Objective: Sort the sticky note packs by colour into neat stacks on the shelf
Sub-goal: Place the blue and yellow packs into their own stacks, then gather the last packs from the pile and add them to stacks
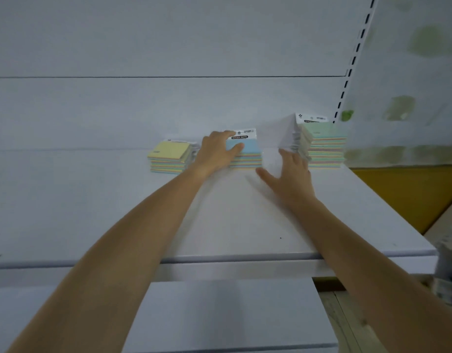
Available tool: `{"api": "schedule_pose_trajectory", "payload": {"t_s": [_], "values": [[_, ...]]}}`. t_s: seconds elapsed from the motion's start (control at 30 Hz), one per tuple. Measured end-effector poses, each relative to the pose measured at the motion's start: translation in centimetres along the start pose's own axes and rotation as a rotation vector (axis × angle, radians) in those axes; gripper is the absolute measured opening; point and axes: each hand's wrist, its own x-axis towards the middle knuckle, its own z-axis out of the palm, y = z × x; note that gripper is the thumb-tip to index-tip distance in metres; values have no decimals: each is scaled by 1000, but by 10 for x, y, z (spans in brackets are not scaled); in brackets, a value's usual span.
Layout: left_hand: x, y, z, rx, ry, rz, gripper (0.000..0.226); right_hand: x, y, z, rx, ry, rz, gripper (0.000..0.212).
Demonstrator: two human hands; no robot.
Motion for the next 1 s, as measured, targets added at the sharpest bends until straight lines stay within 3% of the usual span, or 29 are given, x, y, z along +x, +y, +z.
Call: {"api": "schedule_pose_trajectory", "payload": {"t_s": [0.1,0.3,0.7,1.0], "values": [[-11,-11,-32,22,74,80,44,-7,-18,-4,52,134,-178,69],[-54,-69,-117,53,195,84,42,-27,-103,31,-73,-169,-429,60],[-192,-275,-275,131,325,-187,37,-103,-335,167,-8,-454,-692,54],[-240,-419,-372,179,437,-372,28,-98,-483,265,5,-607,-845,43]]}}
